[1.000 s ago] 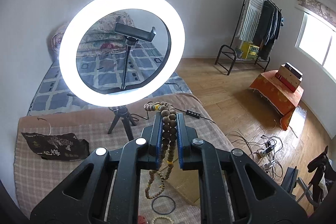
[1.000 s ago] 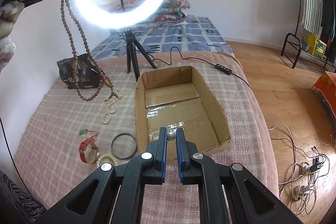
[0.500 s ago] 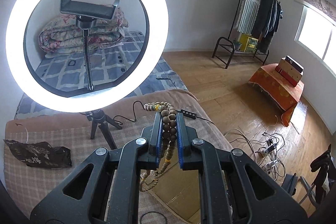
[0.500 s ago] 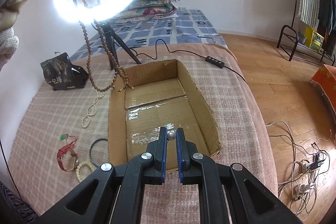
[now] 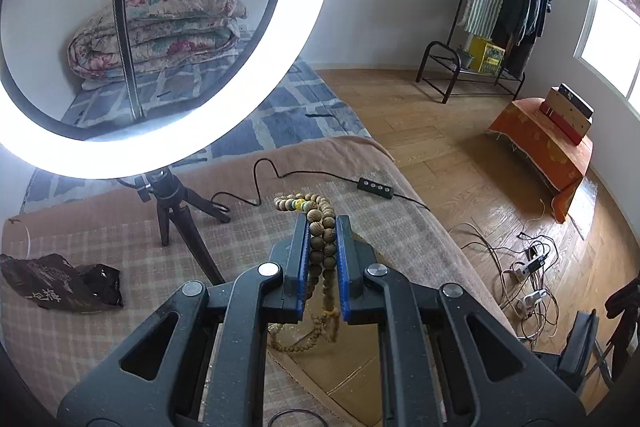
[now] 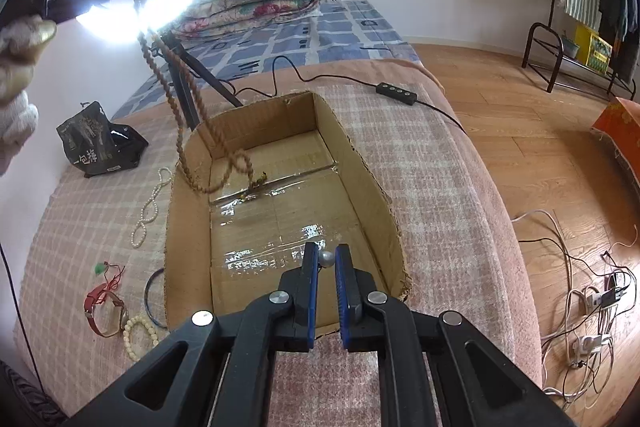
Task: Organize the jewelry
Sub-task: 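Carry the necklace and pearl over the cardboard box with both tools, then open both tools to drop the necklace and pearl into the box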
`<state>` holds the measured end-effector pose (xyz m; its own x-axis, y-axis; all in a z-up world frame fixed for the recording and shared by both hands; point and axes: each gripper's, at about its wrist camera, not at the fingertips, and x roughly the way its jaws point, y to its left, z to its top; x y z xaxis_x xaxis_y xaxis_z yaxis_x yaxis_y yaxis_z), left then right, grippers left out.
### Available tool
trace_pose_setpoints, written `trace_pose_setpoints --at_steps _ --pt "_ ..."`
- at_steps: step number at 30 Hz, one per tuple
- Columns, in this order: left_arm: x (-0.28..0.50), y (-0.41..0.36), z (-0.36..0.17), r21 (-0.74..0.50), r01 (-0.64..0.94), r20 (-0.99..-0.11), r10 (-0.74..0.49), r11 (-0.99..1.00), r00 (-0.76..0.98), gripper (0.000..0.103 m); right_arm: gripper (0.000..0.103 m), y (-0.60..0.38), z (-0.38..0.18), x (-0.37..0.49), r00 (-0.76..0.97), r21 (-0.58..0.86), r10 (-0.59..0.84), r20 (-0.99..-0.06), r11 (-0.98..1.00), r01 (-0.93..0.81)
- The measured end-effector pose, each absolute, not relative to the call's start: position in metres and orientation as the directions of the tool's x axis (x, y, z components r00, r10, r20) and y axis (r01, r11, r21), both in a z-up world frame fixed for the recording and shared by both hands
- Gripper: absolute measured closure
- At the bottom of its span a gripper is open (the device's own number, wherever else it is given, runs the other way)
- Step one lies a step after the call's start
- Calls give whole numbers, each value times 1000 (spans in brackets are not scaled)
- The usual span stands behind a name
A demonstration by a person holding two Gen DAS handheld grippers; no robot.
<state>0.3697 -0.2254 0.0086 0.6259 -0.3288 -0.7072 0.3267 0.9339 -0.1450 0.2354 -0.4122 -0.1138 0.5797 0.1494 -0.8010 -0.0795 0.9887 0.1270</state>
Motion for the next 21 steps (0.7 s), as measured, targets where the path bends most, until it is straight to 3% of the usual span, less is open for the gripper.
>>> trace_pose_setpoints --at_steps 16,18,19,21 --pt "369 -228 -69 -105 322 -807 -270 941 526 93 96 -406 -128 243 556 138 161 -815 987 -84" --pt "369 -228 -70 -100 324 -808 -267 941 525 92 89 -405 -127 243 559 138 164 -813 986 -89" --pt "370 -228 -70 -101 324 -811 -266 941 521 91 75 -404 -126 243 568 132 157 -808 988 -86" --pt "370 -227 -70 -111 330 -815 -276 938 510 54 51 -403 -124 241 582 117 141 -801 990 -79"
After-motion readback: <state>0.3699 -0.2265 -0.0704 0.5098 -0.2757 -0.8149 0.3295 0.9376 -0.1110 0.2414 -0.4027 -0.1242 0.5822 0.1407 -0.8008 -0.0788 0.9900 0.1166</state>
